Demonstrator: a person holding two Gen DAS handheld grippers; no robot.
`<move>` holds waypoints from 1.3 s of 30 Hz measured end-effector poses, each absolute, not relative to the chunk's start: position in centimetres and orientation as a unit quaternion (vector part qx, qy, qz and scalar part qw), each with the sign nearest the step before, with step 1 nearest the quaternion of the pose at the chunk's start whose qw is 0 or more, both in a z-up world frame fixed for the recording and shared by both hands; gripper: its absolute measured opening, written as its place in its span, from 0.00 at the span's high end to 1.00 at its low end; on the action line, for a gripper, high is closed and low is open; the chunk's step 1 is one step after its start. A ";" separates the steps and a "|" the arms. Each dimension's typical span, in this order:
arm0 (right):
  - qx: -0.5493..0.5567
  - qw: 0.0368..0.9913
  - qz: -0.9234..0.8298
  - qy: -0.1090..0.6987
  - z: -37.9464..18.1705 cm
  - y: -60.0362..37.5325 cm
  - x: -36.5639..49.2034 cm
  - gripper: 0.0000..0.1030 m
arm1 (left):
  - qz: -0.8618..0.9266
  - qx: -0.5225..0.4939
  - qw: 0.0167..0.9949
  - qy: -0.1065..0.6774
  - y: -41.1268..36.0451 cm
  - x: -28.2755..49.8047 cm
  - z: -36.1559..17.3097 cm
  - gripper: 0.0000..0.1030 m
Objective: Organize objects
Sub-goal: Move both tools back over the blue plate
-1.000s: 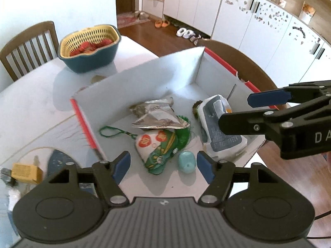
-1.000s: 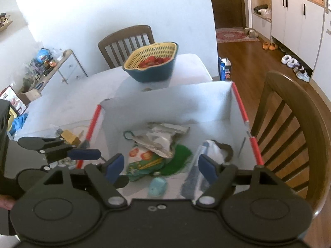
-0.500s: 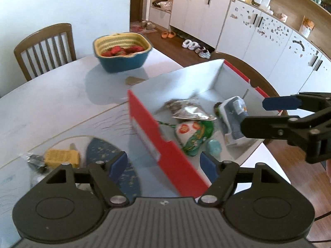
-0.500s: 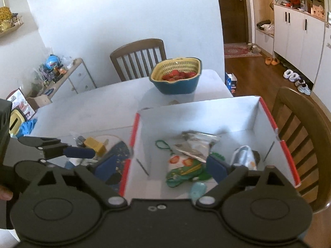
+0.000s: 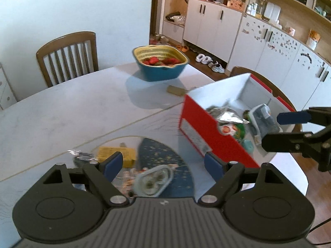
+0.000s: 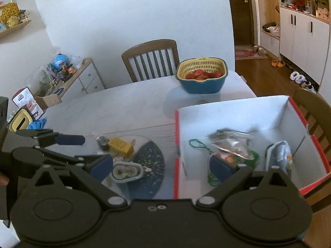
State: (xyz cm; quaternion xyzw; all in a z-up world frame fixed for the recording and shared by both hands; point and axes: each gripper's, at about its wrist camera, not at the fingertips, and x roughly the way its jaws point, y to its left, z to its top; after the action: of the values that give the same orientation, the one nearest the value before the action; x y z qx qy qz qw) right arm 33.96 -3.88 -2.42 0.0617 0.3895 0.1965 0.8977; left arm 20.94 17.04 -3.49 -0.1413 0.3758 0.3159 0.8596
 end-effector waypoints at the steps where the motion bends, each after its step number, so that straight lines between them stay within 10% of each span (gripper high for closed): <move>1: 0.060 0.898 0.196 0.389 -2.5 -3.4 34.0 0.04 | 0.318 -0.143 0.861 0.372 17.5 20.4 -3.4 0.16; 5: 0.051 0.894 0.205 0.394 -2.7 -1.1 33.9 0.04 | 0.336 -0.147 0.859 0.358 19.5 18.2 -3.5 0.02; 39: 0.035 0.866 0.116 0.484 -10.7 9.0 39.7 0.05 | 0.389 -0.083 0.828 0.396 29.7 14.1 -12.9 0.01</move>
State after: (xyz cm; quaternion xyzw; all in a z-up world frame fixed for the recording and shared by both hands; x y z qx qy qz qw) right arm 39.74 8.99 -10.71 0.0349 0.4844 0.1155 0.8665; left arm 14.12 29.73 -12.88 -0.0827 0.3955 0.3887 0.8281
